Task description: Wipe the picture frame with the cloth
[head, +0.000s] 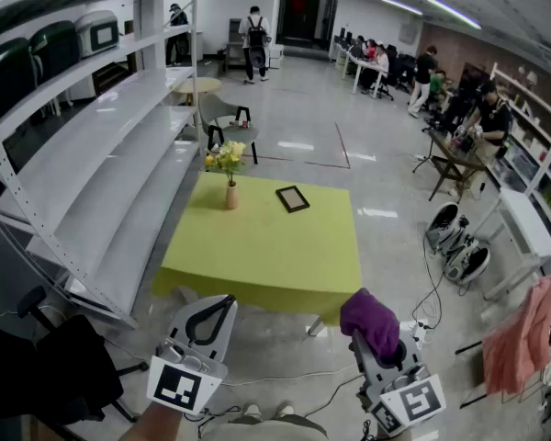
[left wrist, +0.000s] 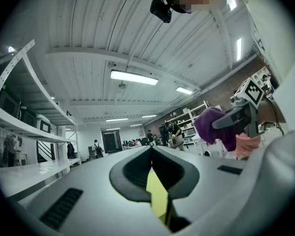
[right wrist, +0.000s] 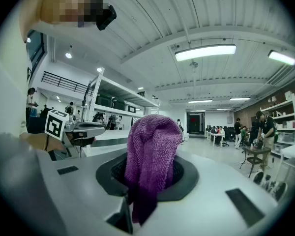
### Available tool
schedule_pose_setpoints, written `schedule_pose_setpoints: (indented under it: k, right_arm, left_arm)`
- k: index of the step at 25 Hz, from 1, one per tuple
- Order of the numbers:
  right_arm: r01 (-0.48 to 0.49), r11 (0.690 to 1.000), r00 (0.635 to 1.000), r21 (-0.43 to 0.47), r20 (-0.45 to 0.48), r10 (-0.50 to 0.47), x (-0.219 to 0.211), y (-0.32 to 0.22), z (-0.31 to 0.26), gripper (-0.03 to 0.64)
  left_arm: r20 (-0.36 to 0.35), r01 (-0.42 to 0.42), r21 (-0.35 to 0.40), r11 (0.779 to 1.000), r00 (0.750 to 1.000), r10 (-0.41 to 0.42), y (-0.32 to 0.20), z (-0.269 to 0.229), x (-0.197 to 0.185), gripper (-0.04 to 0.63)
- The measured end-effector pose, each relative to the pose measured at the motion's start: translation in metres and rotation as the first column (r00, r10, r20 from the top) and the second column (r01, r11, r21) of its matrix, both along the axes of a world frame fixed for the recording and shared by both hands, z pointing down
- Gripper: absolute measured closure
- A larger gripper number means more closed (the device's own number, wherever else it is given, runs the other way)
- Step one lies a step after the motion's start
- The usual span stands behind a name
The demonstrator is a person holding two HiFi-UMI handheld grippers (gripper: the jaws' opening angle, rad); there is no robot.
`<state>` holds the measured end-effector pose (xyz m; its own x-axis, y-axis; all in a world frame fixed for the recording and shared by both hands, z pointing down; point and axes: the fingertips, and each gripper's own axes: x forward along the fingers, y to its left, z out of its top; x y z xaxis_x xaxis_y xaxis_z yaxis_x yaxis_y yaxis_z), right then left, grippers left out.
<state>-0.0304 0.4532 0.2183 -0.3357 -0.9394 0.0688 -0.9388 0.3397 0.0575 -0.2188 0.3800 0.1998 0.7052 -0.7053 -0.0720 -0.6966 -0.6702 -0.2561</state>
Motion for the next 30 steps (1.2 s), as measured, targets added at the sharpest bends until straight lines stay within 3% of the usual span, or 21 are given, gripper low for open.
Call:
schedule_pose_setpoints:
  k: [24,30]
  right_arm:
    - [0.039,0.999,0.999,0.007,0.008,-0.039,0.096,-0.023,-0.005,0.528]
    - [0.087,0.996,0.996,0.005,0.002,-0.087,0.116,-0.022,0.003,0.528]
  left_arm:
    - [-0.012,0.034,-0.057,0.998,0.999,-0.035,-0.008,0.0,0.089,0.588]
    - [-0.001,0.071,-0.036,0.997,0.997,-0.071,-0.002,0.0,0.11,0.588]
